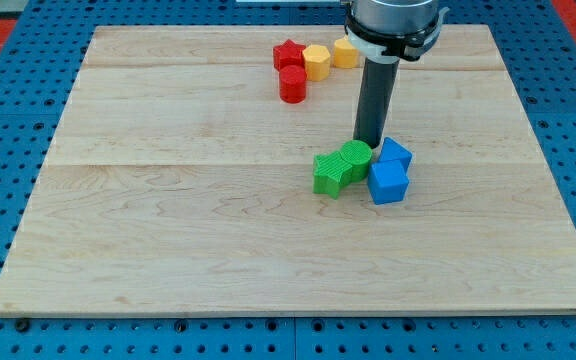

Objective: Separate the group of blocks

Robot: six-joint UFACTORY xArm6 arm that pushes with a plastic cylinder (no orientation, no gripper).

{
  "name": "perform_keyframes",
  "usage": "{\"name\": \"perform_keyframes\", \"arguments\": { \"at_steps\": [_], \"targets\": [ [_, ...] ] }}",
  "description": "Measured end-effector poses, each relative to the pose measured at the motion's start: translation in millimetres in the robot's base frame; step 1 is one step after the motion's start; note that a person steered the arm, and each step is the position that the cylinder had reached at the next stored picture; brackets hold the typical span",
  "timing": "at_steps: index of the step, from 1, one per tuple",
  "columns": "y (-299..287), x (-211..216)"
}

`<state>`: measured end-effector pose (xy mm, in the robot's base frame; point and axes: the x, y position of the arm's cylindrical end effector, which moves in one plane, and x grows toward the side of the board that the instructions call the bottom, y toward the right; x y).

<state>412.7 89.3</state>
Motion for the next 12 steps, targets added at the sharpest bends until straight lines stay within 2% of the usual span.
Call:
{"name": "perform_keyframes", "arguments": {
  "at_steps": [2,3,4,5,6,7,8,9,11,12],
  "targets": [
    [0,-2],
    [6,-18],
    [40,-71],
    [106,-143],
    [77,-181],
    [11,-192],
    [-49,-182],
    [-78,-164],
    [-80,-139],
    [-35,-121]
  ]
}}
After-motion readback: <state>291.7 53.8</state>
